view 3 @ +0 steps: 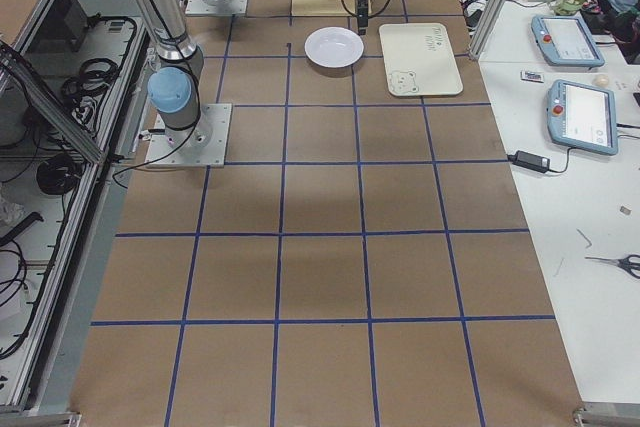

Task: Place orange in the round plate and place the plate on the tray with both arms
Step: 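Move the left gripper down over the orange on the bamboo board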

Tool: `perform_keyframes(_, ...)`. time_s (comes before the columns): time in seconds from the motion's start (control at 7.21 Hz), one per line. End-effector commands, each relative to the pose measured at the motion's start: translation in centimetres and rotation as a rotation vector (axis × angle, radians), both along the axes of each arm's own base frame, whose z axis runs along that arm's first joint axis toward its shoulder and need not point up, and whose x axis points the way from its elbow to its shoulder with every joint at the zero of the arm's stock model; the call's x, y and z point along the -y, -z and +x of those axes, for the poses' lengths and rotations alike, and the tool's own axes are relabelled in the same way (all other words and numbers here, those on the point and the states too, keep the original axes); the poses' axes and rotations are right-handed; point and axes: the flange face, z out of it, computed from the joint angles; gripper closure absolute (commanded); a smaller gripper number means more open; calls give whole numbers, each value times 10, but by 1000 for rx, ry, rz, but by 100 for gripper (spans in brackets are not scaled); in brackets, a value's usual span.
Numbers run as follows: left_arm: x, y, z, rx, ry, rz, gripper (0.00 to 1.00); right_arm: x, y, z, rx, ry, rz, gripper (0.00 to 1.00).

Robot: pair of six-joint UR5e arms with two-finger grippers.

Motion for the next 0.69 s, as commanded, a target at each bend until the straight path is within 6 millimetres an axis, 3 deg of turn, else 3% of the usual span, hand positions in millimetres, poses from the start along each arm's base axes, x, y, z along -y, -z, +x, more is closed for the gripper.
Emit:
perform_keyframes(0.0,-1,55,19,-13,-69,99,0,-1,-1,2,0,-2,-1,0)
perform_keyframes(0.28,1,103,36,-5,-143,133,0,0,0,1,0,-2,1,0)
perform_keyframes(0.55,-4,144,34,-10,-147,116,0,-1,0,1,0,0,2,0)
